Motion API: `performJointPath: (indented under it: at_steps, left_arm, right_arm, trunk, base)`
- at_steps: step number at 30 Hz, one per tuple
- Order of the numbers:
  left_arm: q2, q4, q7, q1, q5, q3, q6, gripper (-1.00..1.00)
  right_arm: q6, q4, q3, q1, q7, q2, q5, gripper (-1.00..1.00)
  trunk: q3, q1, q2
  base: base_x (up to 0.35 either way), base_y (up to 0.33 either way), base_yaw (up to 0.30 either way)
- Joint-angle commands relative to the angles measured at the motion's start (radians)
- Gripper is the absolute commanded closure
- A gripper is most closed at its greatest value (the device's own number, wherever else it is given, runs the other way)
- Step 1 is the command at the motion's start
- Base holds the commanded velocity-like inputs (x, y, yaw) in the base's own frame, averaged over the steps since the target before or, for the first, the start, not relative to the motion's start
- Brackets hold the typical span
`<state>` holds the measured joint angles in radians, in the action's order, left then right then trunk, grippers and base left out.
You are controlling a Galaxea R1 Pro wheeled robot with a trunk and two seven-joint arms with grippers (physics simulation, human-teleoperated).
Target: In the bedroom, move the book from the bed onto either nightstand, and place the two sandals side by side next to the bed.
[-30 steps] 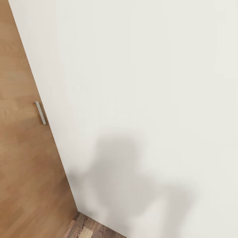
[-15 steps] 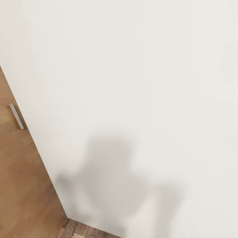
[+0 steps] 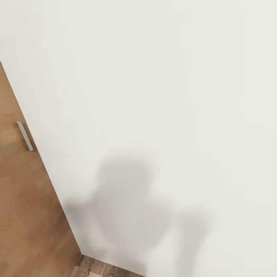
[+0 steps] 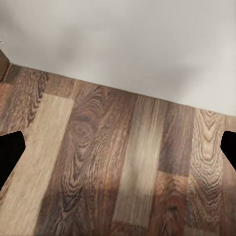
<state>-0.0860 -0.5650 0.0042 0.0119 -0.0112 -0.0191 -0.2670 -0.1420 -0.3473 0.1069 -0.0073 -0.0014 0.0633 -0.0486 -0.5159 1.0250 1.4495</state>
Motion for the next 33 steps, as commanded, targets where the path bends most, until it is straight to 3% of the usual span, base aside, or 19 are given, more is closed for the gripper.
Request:
performJointPath:
  at_steps: [1,16,33]
  left_arm:
    - [0.0,-0.001,0.0,0.0,-0.001,-0.001,-0.001,-1.0]
    - [0.0,-0.001,0.0,0.0,-0.001,-0.001,-0.001,-1.0]
    - [0.0,-0.001,0.0,0.0,-0.001,-0.001,-0.001,-1.0]
  right_arm:
    - [-0.004,0.001,0.0,0.0,0.0,0.0,-0.005,-1.0]
    - [-0.004,0.001,0.0,0.0,0.0,0.006,-0.001,-1.0]
    - [-0.004,0.001,0.0,0.0,0.0,0.006,-0.001,-1.0]
  trunk:
    - [-0.001,0.0,0.0]
    - [-0.001,0.0,0.0]
    - [-0.001,0.0,0.0]
  base:
    - [0.0,0.107,0.0]
    - [0.0,0.103,-0.009]
    - [0.0,0.001,-0.259]
